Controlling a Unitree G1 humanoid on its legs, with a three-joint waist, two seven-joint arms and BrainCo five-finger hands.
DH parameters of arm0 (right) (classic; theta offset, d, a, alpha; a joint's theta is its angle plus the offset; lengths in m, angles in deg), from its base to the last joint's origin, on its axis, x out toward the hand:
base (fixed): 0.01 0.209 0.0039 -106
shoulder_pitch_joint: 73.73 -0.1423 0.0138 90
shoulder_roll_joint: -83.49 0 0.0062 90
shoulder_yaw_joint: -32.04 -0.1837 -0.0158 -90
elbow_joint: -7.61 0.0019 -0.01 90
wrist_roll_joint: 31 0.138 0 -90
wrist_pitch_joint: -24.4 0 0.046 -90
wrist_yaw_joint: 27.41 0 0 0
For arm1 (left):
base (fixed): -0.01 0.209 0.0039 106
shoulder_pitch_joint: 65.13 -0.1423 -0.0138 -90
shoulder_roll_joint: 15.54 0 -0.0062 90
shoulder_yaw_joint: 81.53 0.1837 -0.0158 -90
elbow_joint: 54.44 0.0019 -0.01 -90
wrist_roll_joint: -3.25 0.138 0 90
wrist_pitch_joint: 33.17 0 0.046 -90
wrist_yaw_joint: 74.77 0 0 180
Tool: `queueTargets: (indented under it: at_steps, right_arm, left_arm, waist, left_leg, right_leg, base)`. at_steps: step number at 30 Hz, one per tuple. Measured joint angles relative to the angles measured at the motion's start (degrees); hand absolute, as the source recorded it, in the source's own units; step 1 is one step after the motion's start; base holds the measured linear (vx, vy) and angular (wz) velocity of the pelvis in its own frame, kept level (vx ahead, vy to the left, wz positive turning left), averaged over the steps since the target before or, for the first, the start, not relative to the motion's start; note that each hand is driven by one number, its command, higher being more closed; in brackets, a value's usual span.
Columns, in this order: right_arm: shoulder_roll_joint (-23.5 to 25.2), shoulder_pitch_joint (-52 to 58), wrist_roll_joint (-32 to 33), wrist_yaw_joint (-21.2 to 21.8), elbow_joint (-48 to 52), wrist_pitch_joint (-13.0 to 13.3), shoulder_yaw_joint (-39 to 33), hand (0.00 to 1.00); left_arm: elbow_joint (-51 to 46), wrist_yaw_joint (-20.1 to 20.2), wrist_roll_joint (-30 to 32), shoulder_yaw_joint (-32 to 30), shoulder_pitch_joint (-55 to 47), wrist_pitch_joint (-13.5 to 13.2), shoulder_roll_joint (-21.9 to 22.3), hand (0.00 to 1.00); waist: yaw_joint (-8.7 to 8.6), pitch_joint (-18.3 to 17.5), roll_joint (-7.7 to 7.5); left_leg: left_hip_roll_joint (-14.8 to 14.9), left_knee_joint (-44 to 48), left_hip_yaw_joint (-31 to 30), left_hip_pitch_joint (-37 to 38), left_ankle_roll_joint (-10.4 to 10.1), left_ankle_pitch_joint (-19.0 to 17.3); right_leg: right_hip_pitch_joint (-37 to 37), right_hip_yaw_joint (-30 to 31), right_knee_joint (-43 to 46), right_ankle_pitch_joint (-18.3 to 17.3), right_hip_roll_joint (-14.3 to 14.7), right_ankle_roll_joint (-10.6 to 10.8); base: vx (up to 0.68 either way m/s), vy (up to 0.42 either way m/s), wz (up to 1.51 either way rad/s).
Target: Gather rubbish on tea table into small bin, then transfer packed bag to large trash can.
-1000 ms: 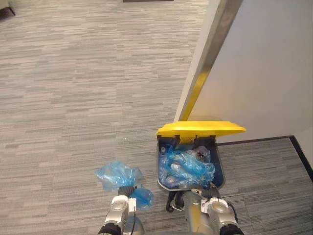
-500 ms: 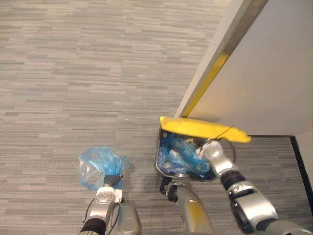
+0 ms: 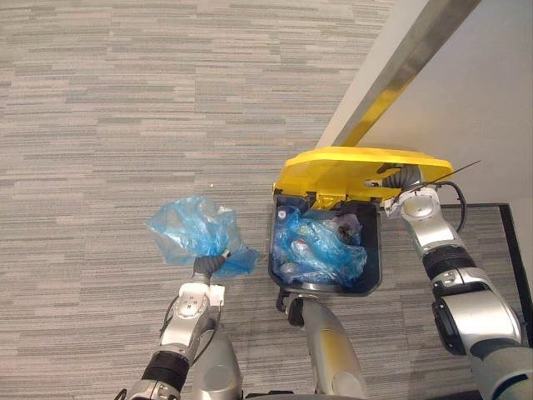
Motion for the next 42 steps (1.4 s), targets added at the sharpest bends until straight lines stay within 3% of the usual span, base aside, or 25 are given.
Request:
queueTargets:
  at_steps: [4, 9, 12, 16, 21, 28, 34, 38, 39, 42]
  right_arm:
    - [-0.76, -0.28, 1.38, 0.15, 0.00, -0.22, 0.17, 0.00]
    - [-1.56, -3.50, 1.48, 0.56, -0.17, -0.87, 0.31, 0.00]
    - [-1.53, -3.87, 1.49, 0.68, -0.17, -1.15, 1.04, 0.00]
    - [-0.64, -6.04, 1.51, 0.73, -0.17, -1.76, 3.62, 0.00]
    - [-0.45, -7.71, 1.48, 0.73, -0.15, -1.79, 5.89, 0.00]
    - [-1.57, -12.91, 1.47, 0.72, 5.33, -1.76, 9.53, 0.00]
    - [-2.48, -17.34, 2.05, 0.96, 9.26, -1.06, 13.36, 0.00]
    - [-0.82, -18.46, 2.98, 0.45, 11.99, -0.99, 14.03, 0.00]
    - [0.59, -18.46, 3.72, 0.34, 13.79, -0.95, 14.04, 0.00]
    - [3.98, -18.47, 3.74, -0.10, 16.69, -0.59, 14.13, 0.00]
  left_arm:
    - [-5.17, 1.10, -2.66, 2.40, -0.53, -0.85, -0.13, 1.00]
    - [-11.85, 1.81, -3.77, 9.07, 2.44, -1.29, 0.04, 1.00]
    - [-12.25, 1.68, -3.72, 14.23, 8.35, -1.32, 0.93, 1.00]
    - [-12.32, 1.15, -3.52, 16.95, 13.35, -1.49, 2.35, 1.00]
    - [-11.80, -0.59, -1.32, 18.73, 18.99, -1.49, 3.48, 1.00]
    - [1.43, -1.66, 1.82, 19.37, 30.59, -0.62, 3.48, 1.00]
    - [12.79, -1.66, 4.31, 21.46, 37.27, 1.72, 3.90, 1.00]
    - [21.21, -2.11, 6.69, 21.43, 42.80, 3.01, 7.28, 1.00]
    - [23.01, -2.83, 7.55, 21.21, 43.65, 3.29, 8.40, 0.00]
    - [24.82, -2.95, 9.05, 19.71, 44.00, 4.31, 10.37, 0.00]
  waist:
    - [-0.01, 0.19, 0.33]
    - [-0.47, 1.10, 2.07]
    - [-0.89, 1.15, 2.16]
    - [-2.15, 1.15, 2.16]
    - [-2.38, 1.21, 2.12]
    - [-4.02, 4.75, 1.39]
    - [-5.26, 7.54, 0.59]
    - [-5.29, 7.89, -0.03]
    - [-5.35, 7.99, -0.22]
    - [-5.26, 8.08, -0.39]
  left_leg:
    - [-0.24, 1.08, -0.22, -0.19, 0.42, -0.87]
    - [-0.42, 1.09, -0.30, -0.16, -0.55, -0.29]
    - [-0.50, 1.14, -0.10, -0.16, -0.67, -0.12]
    - [-0.94, 1.23, 0.74, 0.01, -0.49, -0.03]
    - [-1.01, 1.39, 2.06, -0.01, -0.37, 0.03]
    - [-0.94, 3.07, 3.69, -3.00, 0.41, -0.46]
    - [0.07, 4.00, 5.10, -6.36, -0.21, -0.30]
    - [0.76, 5.38, 5.41, -9.97, -0.92, -0.73]
    - [1.06, 5.79, 5.57, -11.03, -1.11, -0.86]
    - [2.04, 7.52, 6.28, -13.13, -1.74, -1.52]
  right_leg:
    - [0.24, 0.22, -0.02, 0.11, -0.24, -0.11]
    - [0.22, 0.08, 0.00, 0.24, -0.24, -0.30]
    - [0.22, 0.15, 0.01, 0.45, -0.34, -0.61]
    - [0.07, 0.96, -0.24, 0.86, -0.42, -1.21]
    - [0.02, 1.96, -1.72, 1.99, 0.15, -1.60]
    - [-2.04, 3.57, -4.48, 4.00, 1.13, 0.41]
    - [-5.55, 4.04, -5.17, 5.16, 2.30, -0.69]
    - [-8.96, 3.97, -4.89, 5.86, 2.63, -1.71]
    - [-9.97, 3.98, -4.85, 5.85, 2.71, -1.70]
    - [-11.58, 3.94, -4.71, 6.04, 3.34, -1.99]
  base:
    - [-0.03, 0.019, -0.02]
    - [0.00, 0.000, 0.00]
    - [0.00, 0.000, 0.00]
    - [0.01, 0.016, -0.07]
    - [0.01, 0.015, -0.13]
    - [-0.03, 0.007, -0.15]
    - [0.02, -0.025, -0.14]
    - [0.04, -0.020, -0.05]
    - [0.03, -0.018, -0.06]
    - [0.03, -0.007, -0.09]
